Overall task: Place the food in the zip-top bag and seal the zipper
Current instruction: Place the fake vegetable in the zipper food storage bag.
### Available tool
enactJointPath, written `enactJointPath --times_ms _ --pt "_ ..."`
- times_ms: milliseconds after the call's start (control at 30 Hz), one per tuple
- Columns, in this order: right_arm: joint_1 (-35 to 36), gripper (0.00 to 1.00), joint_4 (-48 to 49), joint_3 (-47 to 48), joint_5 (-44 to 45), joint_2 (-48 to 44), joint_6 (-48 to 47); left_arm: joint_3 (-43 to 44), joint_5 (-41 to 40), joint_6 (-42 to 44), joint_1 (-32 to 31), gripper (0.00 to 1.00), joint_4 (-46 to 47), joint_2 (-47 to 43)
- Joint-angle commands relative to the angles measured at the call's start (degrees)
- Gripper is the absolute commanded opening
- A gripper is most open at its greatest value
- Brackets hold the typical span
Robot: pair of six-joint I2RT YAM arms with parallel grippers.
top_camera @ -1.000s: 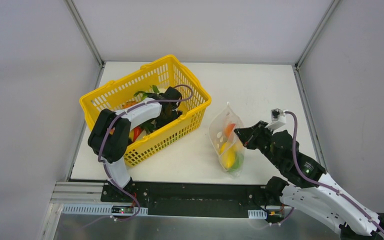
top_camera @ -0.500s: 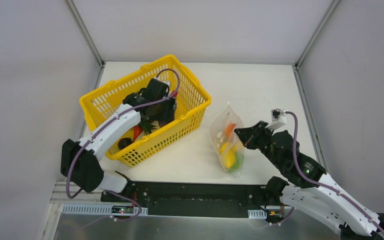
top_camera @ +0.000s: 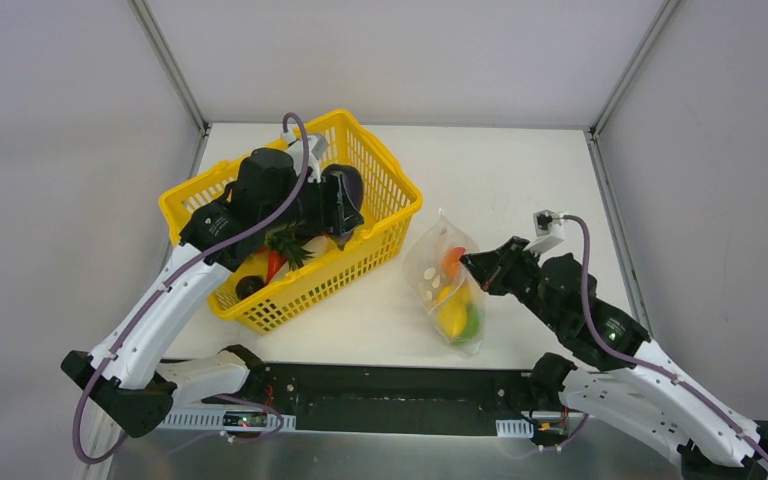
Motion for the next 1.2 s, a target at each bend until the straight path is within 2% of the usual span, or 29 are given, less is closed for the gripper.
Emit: enactJointPath --times_ms 0,100,233,400,633,767,1100,1167 --pt "0.1 0.0 4.6 3.4 -2.4 3.8 -0.5 5.7 6.3 -3.1 -4.8 0.15 -0.1 1.7" --pt "0.1 0.0 5.0 3.4 -2.1 5.6 0.0 7.8 5.7 -3.2 -8.5 0.15 -1.9 3.7" --pt "0.1 0.0 7.0 2.1 -3.6 5.4 0.0 8.1 6.7 -6.3 -14.0 0.15 0.5 6.8" --pt "0.1 0.0 7.4 1.3 -4.1 4.2 0.2 12.4 6.2 -7.5 -19.4 0.15 0.1 14.0" --pt "0.1 0.0 7.3 0.7 -3.8 2.7 0.1 19.2 4.6 -8.4 -22.1 0.15 -1.3 21.2" --pt "0.1 0.0 7.4 0.2 -3.0 1.7 0.3 16.0 3.7 -10.2 -22.4 0.15 1.1 21.8" --pt "0.1 0.0 9.1 -1.5 1.3 -1.0 2.1 10.1 3.3 -10.7 -23.5 0.31 5.8 20.1" --pt "0.2 0.0 9.8 -1.9 1.3 -1.2 2.5 10.1 3.7 -10.5 -23.8 0.36 6.1 20.4"
